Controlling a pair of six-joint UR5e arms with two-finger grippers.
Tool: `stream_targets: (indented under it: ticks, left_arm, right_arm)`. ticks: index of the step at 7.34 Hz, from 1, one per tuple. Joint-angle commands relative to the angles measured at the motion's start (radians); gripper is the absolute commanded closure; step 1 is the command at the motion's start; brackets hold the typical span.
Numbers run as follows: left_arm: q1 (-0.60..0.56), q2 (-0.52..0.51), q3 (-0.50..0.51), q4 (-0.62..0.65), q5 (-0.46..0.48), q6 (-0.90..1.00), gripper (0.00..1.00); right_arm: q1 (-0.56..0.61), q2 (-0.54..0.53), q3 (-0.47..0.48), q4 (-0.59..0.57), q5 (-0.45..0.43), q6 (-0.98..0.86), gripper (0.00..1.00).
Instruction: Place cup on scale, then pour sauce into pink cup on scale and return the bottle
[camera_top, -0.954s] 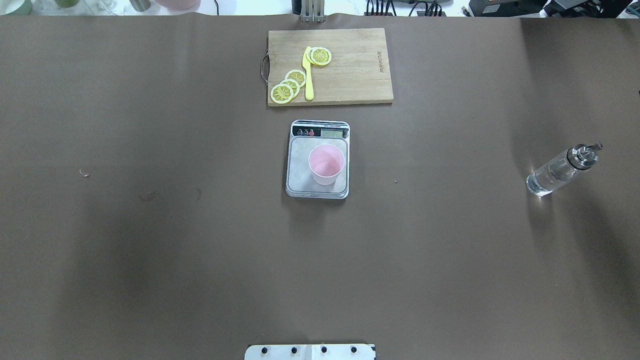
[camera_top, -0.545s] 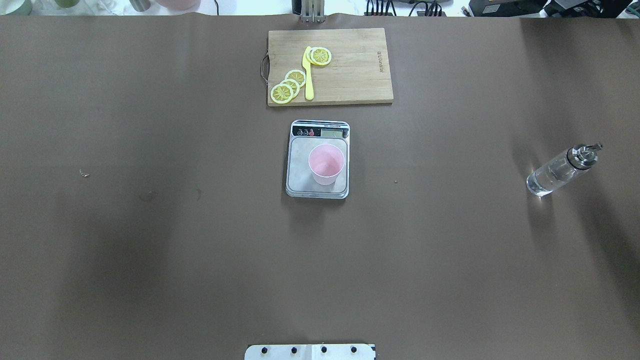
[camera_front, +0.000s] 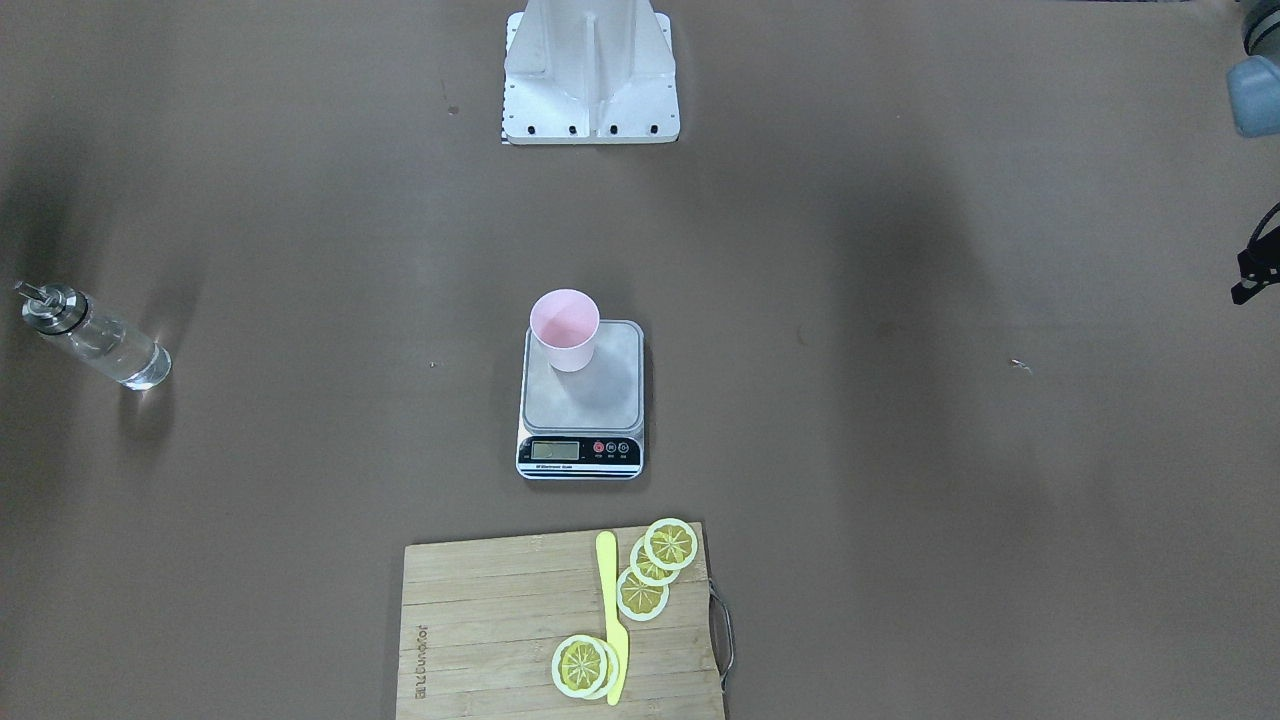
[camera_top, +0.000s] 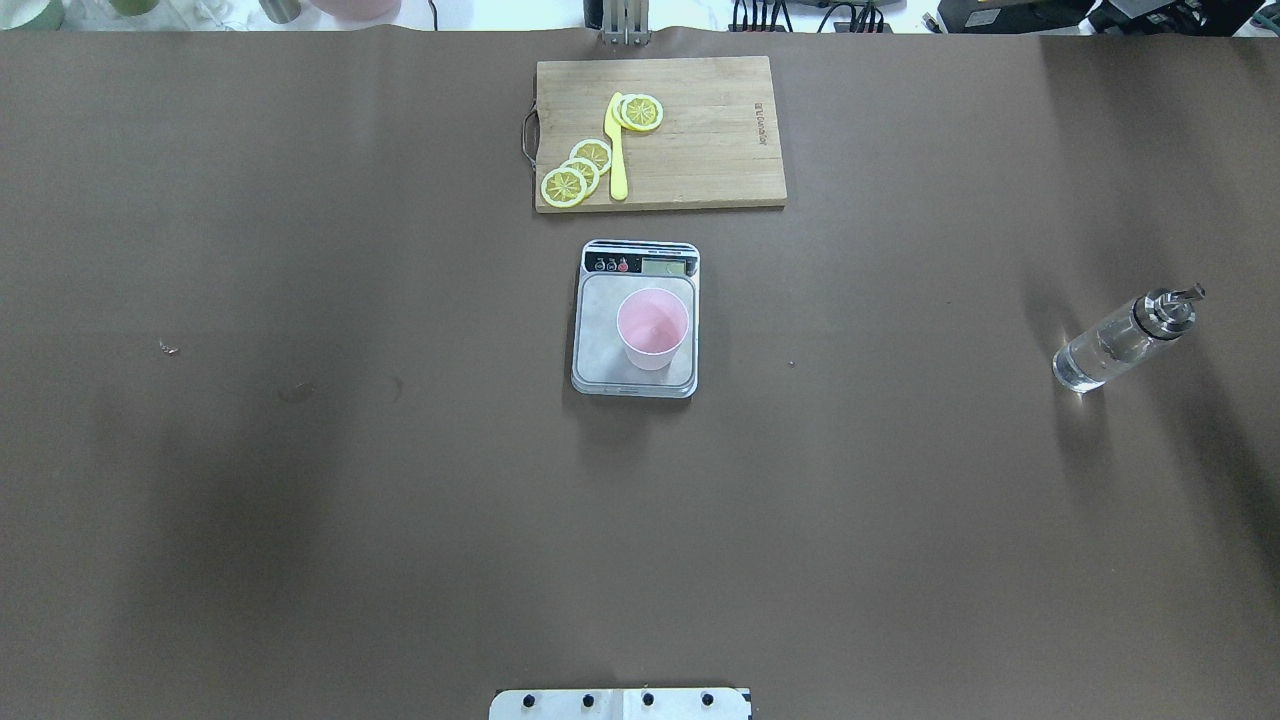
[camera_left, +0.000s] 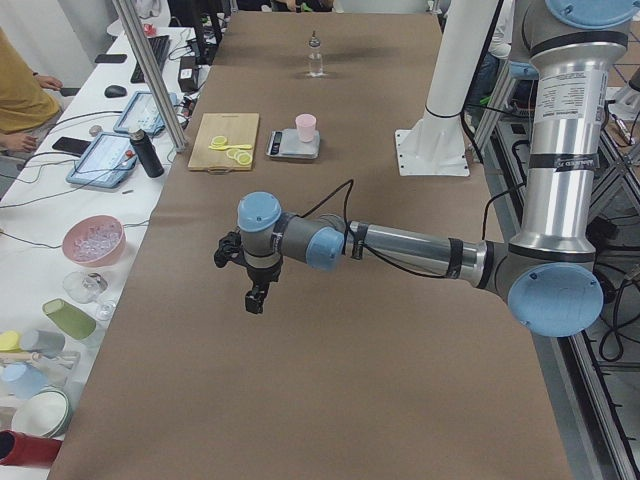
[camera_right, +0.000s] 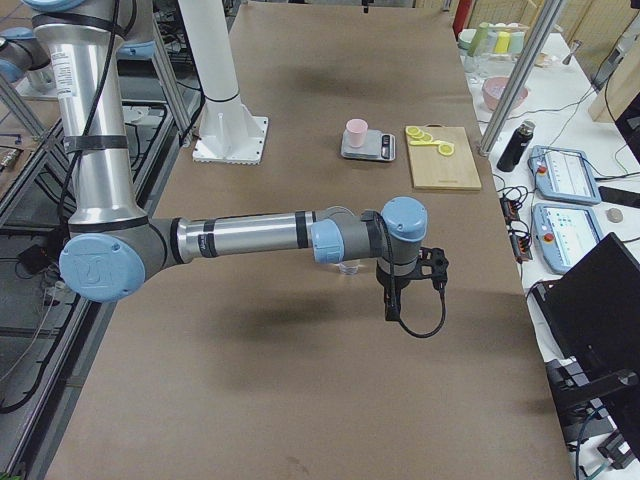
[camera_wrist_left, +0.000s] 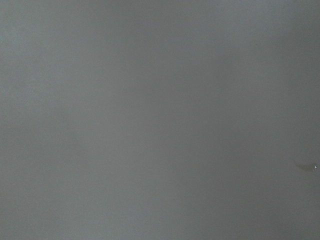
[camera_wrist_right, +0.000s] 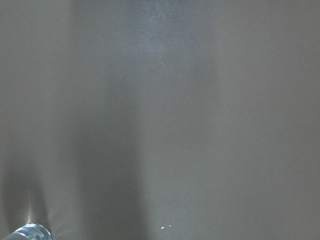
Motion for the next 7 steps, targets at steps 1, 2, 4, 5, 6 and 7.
stream_targets:
  ticks: [1, 2, 4, 5, 6, 7]
  left_arm:
    - [-0.052, -0.001, 0.002, 0.004, -0.052, 0.003, 0.02]
    - [-0.085, 0.001, 0.007, 0.004, -0.054, 0.030, 0.02]
    - [-0.155, -0.013, 0.100, 0.004, -0.075, 0.147, 0.02]
    - [-0.155, -0.008, 0.100, 0.004, -0.077, 0.148, 0.02]
    - [-0.156, -0.005, 0.102, 0.004, -0.077, 0.148, 0.02]
    - [-0.156, -0.005, 0.100, 0.004, -0.077, 0.148, 0.02]
  right_arm:
    - [0.000, 0.001, -0.006, -0.001, 0.004, 0.000, 0.00]
    - [0.000, 0.001, -0.006, -0.001, 0.006, 0.000, 0.00]
    - [0.000, -0.003, -0.006, -0.001, 0.007, 0.000, 0.00]
    - [0.000, -0.008, -0.005, 0.001, 0.007, 0.000, 0.00]
    - [0.003, -0.004, -0.005, 0.001, 0.006, 0.000, 0.00]
    - [0.003, -0.003, -0.003, 0.001, 0.007, 0.000, 0.00]
